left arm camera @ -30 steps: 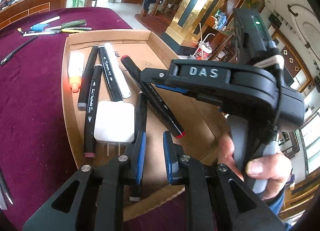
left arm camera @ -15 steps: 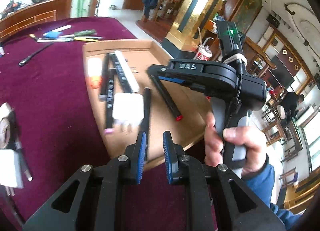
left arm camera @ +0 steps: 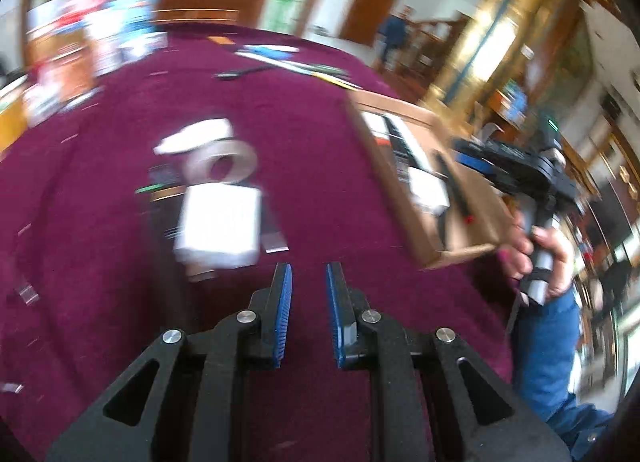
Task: Organize rigid objects
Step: 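Open the left gripper over the box, dropping its black marker, then grasp another green-capped marker with the left gripper while the right grasps a black pen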
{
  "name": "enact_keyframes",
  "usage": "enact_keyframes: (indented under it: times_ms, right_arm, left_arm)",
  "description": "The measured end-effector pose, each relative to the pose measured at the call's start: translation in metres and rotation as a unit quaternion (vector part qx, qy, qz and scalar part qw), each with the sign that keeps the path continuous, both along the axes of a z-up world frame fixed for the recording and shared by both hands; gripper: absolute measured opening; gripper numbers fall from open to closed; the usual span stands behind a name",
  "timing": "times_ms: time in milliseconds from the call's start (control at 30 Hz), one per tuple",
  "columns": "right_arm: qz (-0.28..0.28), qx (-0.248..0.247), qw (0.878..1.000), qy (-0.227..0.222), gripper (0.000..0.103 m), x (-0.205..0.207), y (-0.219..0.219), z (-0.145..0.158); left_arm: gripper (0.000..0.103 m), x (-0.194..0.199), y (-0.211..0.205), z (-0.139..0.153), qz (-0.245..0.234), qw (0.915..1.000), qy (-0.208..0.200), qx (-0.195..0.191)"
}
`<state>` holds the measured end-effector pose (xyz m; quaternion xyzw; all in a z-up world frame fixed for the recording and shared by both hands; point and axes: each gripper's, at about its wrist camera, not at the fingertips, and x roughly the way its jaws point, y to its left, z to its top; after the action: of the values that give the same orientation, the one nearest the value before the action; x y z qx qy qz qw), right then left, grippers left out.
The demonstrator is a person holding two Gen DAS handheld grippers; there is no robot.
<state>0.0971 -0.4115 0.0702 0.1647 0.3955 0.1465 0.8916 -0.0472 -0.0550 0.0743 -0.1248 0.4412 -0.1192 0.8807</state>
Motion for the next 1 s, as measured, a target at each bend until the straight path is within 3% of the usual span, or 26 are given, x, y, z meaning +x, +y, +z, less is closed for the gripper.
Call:
enact_keyframes:
  times_ms: [133, 267, 433, 600, 667, 833, 900, 1000]
  right_arm:
    - [0.004, -0.010, 1.000, -0.005, 0.031, -0.002, 0.005, 0.000]
    - [0.009, -0.010, 1.000, -0.001, 0.031, -0.002, 0.007, -0.002]
    - [0.015, -0.003, 1.000, -0.005, 0.031, -0.003, 0.007, 0.001]
    - [0.029, -0.018, 0.999, -0.014, 0.031, -0.006, 0.017, 0.001]
    - [0.033, -0.033, 0.999, -0.023, 0.031, -0.007, 0.023, 0.001]
    - [0.077, -0.044, 0.995, -0.044, 0.031, -0.024, 0.056, 0.013]
    - [0.131, -0.039, 0.990, -0.017, 0.032, -0.033, 0.090, 0.020]
    - [0.169, -0.067, 0.982, 0.052, 0.032, -0.035, 0.142, 0.011]
  left_arm:
    - [0.018, 0.003, 0.043, -0.017, 0.072, 0.9969, 0.015, 0.027]
    - [0.018, 0.019, 0.045, -0.037, 0.081, 0.9955, 0.043, 0.025]
    - [0.018, 0.041, 0.036, -0.054, 0.094, 0.9913, 0.059, 0.070]
    - [0.017, 0.050, 0.045, -0.057, 0.122, 0.9845, 0.028, 0.122]
    - [0.013, 0.055, 0.053, -0.058, 0.124, 0.9853, 0.022, 0.116]
    - [0.012, 0.063, 0.077, -0.059, 0.138, 0.9896, 0.012, 0.038]
    - [0.012, 0.064, 0.080, -0.060, 0.143, 0.9894, 0.008, 0.025]
    - [0.012, 0.066, 0.081, -0.060, 0.142, 0.9896, 0.004, 0.018]
